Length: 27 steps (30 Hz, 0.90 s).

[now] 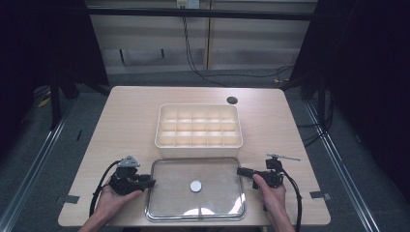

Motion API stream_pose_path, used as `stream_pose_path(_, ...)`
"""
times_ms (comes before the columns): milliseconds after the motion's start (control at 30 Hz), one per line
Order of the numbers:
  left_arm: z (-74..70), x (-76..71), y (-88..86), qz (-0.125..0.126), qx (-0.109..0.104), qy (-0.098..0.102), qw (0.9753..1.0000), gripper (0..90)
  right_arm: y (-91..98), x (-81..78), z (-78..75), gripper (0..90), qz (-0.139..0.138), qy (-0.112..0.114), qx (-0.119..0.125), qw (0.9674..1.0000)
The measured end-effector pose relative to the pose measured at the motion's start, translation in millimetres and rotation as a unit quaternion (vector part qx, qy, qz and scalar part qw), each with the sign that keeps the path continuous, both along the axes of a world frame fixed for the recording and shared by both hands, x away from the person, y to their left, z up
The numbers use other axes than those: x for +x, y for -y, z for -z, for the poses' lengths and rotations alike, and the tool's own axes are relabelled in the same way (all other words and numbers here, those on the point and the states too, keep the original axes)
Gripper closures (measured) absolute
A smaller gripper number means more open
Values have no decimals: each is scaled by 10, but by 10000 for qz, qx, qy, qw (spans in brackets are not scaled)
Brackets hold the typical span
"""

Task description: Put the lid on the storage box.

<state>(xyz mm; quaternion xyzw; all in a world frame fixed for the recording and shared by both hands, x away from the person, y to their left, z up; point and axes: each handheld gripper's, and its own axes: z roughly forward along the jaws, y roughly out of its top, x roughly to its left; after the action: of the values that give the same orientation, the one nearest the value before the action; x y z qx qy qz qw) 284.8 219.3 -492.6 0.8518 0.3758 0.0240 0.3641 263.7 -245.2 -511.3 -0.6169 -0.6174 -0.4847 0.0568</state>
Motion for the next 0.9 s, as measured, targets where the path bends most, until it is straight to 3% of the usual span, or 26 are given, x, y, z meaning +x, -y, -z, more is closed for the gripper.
stream_pose_path(133, 4, -1, 9, 18, -39, -2, 10000, 644, -6, -1, 18, 668, -176, 27, 342, 9993)
stream_pose_path(233, 9, -7, 24, 0, -69, 16, 10000, 642, -59, -6, -56, 660, -136, 149, 93, 9998)
stream_pose_path(267, 10, -6, 22, 6, -74, 13, 10000, 640, -47, -2, -73, 658, -230, 238, 133, 9994)
stream_pose_path(400, 7, -3, 17, 51, -56, -7, 10000, 640, -65, -8, -64, 634, -352, 183, 15, 9992)
stream_pose_path(733, 10, 10, 11, 42, -80, -11, 10000, 632, -90, 42, -36, 639, -742, 180, 293, 9966)
stream_pose_path(833, 9, 12, 9, 35, -71, -5, 10000, 630, -132, 39, -51, 645, -686, 216, 175, 9973)
stream_pose_path(900, 9, 12, 12, 58, -83, -24, 9999, 612, -117, 41, -61, 667, -639, 275, 262, 9972)
